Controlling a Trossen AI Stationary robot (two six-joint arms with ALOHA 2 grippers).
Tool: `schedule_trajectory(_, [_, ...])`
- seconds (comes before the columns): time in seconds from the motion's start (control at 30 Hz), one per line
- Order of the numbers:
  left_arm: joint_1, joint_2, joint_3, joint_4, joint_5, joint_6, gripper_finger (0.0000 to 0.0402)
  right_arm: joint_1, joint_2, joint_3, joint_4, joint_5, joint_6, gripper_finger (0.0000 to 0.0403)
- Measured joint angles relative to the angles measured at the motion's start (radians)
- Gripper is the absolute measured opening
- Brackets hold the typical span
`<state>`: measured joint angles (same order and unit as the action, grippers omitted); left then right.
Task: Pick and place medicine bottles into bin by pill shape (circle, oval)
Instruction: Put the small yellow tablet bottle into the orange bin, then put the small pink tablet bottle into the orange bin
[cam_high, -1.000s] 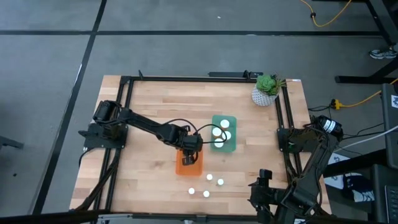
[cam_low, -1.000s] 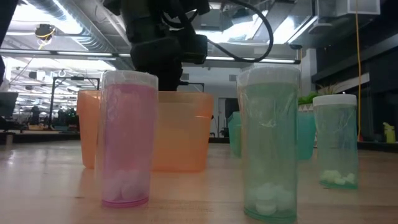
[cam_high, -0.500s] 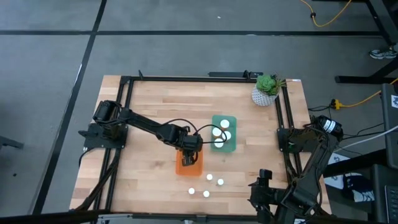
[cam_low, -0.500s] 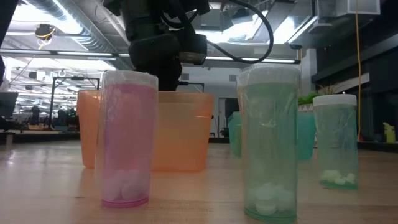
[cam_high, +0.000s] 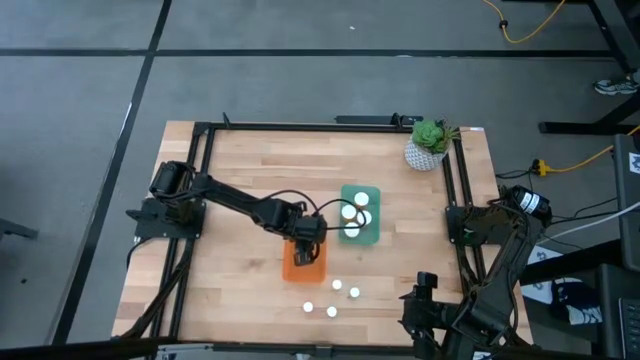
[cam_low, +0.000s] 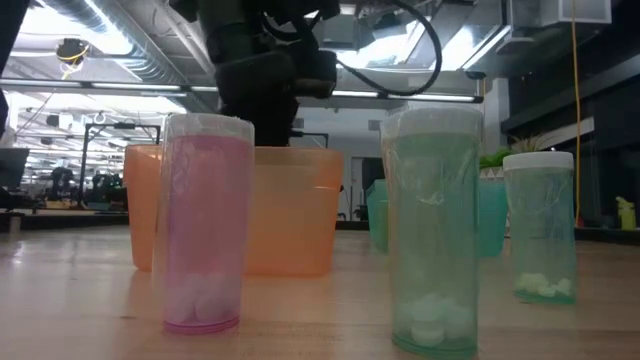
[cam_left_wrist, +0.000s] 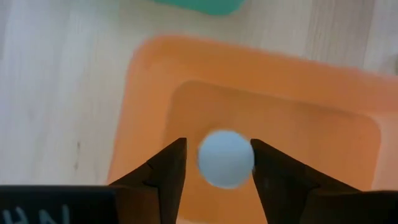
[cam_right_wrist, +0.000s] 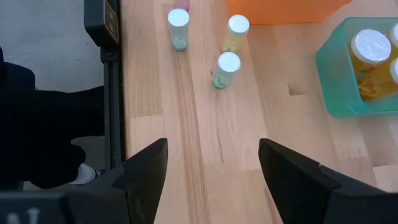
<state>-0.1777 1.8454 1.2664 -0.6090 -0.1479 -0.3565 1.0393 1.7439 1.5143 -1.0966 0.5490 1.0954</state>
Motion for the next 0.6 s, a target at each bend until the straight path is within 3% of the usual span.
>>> schedule_trajectory(0.27, [0.007, 0.0, 0.089, -0.02, -0.017, 0.027, 0.0169, 0.0, 0.0, 0.0, 0.0, 0.0, 0.0, 0.0255])
schedule_trajectory(0.6, [-0.091, 0.0, 0.3, -0.273, 0.011, -0.04, 0.0169, 0.0, 0.0, 0.001, 0.0, 0.0, 0.0, 0.0255])
